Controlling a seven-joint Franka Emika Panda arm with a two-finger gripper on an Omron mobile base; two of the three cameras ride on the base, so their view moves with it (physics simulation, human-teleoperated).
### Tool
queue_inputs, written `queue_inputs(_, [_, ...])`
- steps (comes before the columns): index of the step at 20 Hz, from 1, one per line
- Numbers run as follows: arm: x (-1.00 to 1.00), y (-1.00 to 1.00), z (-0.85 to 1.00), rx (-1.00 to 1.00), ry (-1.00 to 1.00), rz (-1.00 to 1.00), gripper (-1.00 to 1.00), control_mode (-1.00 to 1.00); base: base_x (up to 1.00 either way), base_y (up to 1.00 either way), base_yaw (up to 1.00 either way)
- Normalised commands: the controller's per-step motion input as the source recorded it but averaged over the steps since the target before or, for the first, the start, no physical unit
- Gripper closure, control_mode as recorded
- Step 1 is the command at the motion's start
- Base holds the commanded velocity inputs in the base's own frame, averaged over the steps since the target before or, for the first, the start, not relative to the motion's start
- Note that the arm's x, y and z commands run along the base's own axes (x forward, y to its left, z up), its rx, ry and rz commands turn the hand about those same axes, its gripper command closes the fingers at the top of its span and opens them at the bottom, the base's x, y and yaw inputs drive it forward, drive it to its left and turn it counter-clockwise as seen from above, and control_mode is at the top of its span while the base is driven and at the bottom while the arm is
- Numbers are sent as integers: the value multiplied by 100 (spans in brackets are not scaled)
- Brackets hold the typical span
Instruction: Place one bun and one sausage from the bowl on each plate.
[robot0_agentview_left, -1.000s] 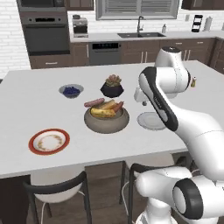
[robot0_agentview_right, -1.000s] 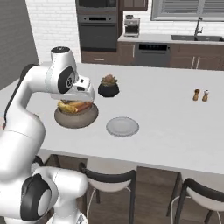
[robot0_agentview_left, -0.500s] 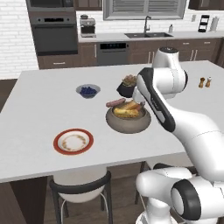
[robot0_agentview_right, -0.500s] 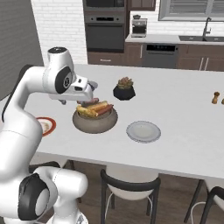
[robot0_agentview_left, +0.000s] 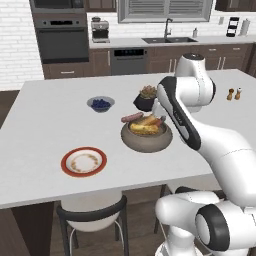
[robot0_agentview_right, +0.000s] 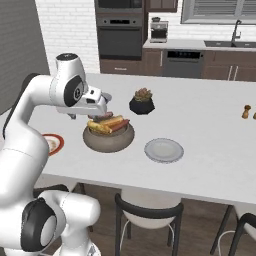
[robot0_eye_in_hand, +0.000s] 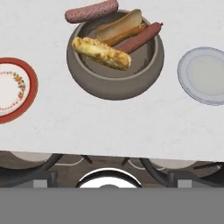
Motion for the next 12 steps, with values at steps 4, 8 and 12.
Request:
queue_inputs(4, [43, 0, -2, 0, 1, 2, -100, -100, 0, 0, 0])
queue_inputs(8, [100, 8, -9, 0, 3, 25, -100, -100, 0, 0, 0])
queue_inputs(12, [100, 14, -48, 0, 21, 37, -100, -100, 0, 0, 0])
